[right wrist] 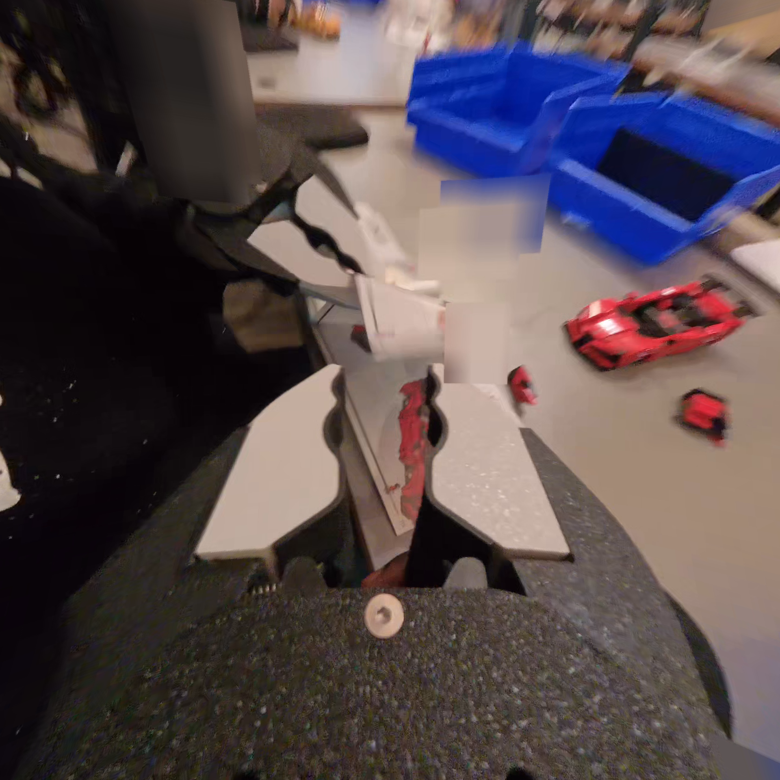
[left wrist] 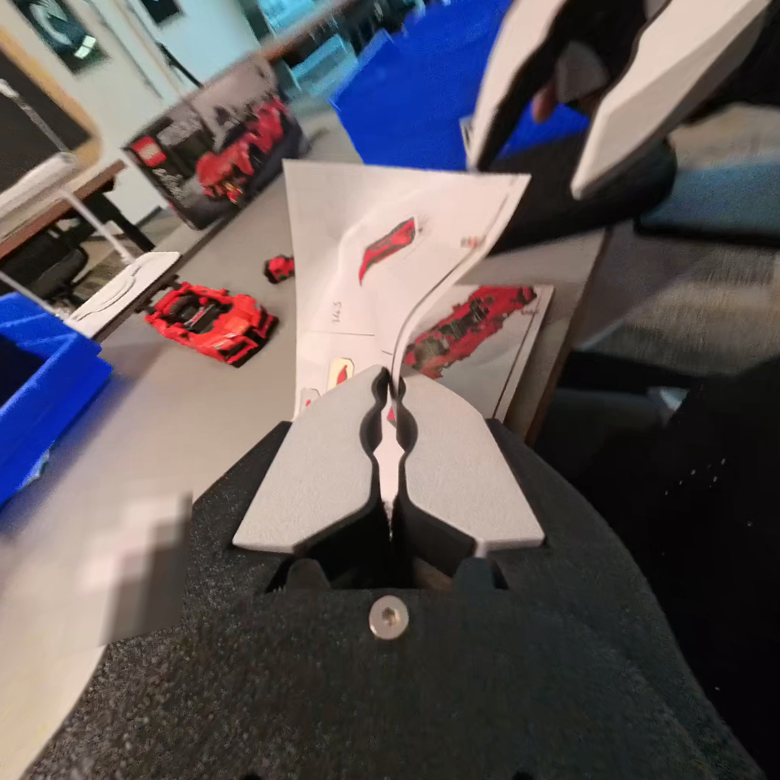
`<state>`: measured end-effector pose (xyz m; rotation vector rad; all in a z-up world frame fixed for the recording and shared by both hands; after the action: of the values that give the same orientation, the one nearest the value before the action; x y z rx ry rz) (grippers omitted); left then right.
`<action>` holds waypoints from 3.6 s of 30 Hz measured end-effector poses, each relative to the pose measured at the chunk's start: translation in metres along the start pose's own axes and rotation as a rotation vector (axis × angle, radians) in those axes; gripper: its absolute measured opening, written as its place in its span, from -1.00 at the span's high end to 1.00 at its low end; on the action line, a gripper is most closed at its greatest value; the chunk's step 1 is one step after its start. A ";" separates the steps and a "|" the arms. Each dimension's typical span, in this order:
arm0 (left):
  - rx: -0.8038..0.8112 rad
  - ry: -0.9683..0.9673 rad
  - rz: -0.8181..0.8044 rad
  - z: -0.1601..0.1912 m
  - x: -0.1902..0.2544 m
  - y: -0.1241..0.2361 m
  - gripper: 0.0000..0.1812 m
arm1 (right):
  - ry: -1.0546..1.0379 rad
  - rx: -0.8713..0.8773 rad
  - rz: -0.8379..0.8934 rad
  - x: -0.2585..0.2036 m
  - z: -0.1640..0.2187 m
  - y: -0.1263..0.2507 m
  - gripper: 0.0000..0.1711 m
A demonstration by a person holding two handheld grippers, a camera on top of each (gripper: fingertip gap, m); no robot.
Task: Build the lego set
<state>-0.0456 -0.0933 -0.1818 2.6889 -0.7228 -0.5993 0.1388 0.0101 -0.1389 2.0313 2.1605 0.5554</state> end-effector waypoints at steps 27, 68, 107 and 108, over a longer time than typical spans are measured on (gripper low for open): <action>0.386 0.347 -0.741 0.045 -0.072 0.204 0.80 | 0.042 -0.257 -0.262 -0.019 0.001 -0.197 1.00; 0.068 0.291 0.196 0.038 -0.019 0.059 0.83 | -0.288 0.197 0.116 0.043 -0.029 -0.067 0.56; -0.261 0.376 0.094 0.064 -0.074 0.100 0.93 | 0.170 -0.227 -0.056 -0.054 -0.005 -0.140 0.21; -0.288 0.388 0.061 0.070 -0.079 0.112 0.93 | 0.169 -0.233 -0.070 -0.054 -0.009 -0.141 0.22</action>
<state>-0.1852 -0.1561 -0.1754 2.4016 -0.5599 -0.1415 0.0087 -0.0492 -0.1878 1.8396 2.1284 0.9511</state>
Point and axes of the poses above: each gripper's, where its closed fingertips meet, y back along the fingers, z out of its underside, x = y × z across the jaws, the point moved 9 cm from there along y, back along the fingers, and after that the axes turned 7 degrees about z, right-handed, at the moved point
